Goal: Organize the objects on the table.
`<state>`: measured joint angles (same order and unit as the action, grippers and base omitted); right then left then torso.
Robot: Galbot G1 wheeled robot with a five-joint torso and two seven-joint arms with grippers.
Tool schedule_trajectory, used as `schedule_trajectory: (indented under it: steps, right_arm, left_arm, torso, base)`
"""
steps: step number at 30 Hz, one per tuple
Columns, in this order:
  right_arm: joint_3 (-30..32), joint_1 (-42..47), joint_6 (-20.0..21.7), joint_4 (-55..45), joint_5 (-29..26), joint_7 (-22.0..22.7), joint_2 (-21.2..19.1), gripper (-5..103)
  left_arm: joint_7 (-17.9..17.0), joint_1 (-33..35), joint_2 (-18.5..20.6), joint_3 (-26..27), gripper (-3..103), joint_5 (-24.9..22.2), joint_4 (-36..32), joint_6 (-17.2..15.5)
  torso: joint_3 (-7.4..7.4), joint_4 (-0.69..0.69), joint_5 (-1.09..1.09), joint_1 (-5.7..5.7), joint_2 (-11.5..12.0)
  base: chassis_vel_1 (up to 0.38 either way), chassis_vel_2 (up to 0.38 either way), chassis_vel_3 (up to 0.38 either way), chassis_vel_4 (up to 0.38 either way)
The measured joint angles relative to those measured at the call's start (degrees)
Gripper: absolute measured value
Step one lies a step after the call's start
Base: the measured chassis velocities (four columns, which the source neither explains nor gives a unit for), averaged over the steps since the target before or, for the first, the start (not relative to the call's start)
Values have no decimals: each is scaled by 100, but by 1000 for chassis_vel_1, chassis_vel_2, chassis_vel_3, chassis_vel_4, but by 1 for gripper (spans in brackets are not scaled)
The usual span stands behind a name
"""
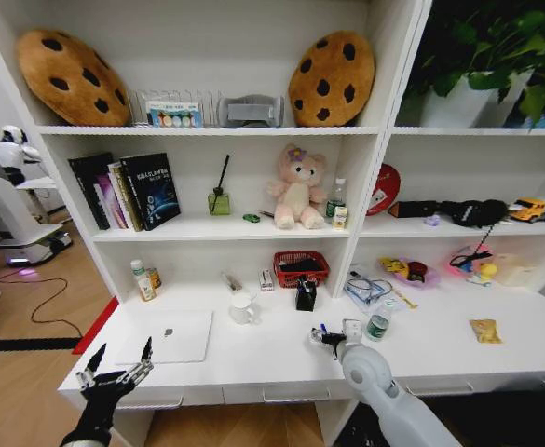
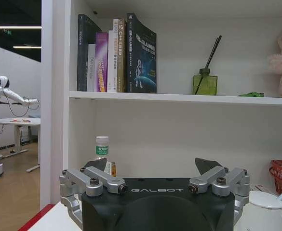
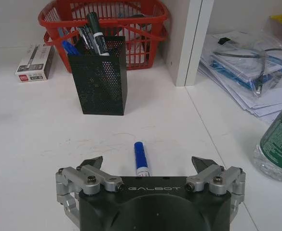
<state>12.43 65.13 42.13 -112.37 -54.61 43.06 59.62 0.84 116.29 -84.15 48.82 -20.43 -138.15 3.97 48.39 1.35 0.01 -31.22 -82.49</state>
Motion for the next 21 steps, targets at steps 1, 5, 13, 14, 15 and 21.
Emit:
schedule_trajectory:
  steps: [1,5,13,14,15,21]
  right_arm:
    - [-3,-77,26,69,-98,-39,1,100]
    - [-2,-231,38,240,-396,-56,34,98]
    - [6,-334,37,444,-437,-195,21,68]
    - [6,-334,37,444,-437,-195,21,68]
    - [4,-352,35,478,-436,-215,16,63]
    - [0,-423,24,574,-436,-438,-19,48]
  left_arm:
    - [0,0,0,0,100,0,0,0]
    - [0,0,0,0,100,0,0,0]
    - [0,0,0,0,100,0,0,0]
    - [0,0,0,0,100,0,0,0]
    - [0,0,0,0,100,0,0,0]
    - [0,1,0,0,100,0,0,0]
  torso:
    - [0,-1,0,0,0]
    - [0,-1,0,0,0]
    - [0,-1,0,0,0]
    - [0,-1,0,0,0]
    - [0,0,-1,0,0]
    - [0,-1,-1,0,0]
  base:
    - [0,0,0,0]
    - [0,0,0,0]
    - [0,0,0,0]
    - [0,0,0,0]
    - [0,0,0,0]
    - [0,0,0,0]
